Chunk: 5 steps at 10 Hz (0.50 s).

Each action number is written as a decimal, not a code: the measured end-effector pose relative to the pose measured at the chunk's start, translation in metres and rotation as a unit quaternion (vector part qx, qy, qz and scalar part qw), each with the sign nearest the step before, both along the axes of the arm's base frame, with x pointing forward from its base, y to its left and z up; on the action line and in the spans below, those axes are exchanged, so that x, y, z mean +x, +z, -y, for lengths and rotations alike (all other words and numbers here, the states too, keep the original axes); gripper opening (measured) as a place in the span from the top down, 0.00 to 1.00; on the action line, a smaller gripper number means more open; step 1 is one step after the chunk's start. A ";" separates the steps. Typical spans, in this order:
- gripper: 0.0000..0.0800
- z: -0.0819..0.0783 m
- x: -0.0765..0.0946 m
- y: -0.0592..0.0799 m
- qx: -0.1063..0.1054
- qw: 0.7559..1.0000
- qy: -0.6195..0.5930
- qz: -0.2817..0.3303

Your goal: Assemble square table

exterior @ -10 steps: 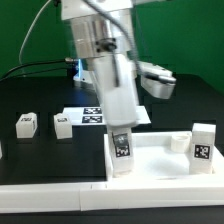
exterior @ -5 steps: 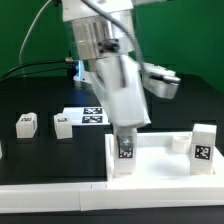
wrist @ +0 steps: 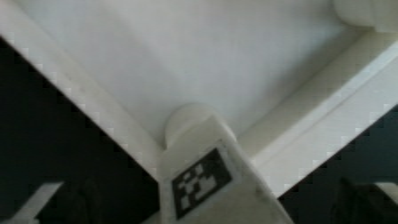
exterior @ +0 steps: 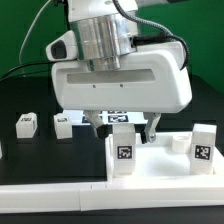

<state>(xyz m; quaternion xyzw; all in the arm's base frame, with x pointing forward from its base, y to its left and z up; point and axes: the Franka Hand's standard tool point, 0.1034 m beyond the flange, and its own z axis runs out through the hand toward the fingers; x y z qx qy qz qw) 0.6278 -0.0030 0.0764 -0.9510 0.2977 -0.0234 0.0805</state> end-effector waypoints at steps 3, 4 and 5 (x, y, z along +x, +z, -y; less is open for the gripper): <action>0.19 -0.005 0.008 0.002 -0.042 0.981 0.188 0.014; 0.22 -0.003 0.007 0.001 -0.041 0.985 0.168 0.011; 0.22 -0.003 0.007 0.001 -0.041 0.986 0.163 0.010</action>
Offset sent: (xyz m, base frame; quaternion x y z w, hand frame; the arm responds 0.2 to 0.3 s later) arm 0.0000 0.0000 0.0000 0.0000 0.0000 0.0650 0.9979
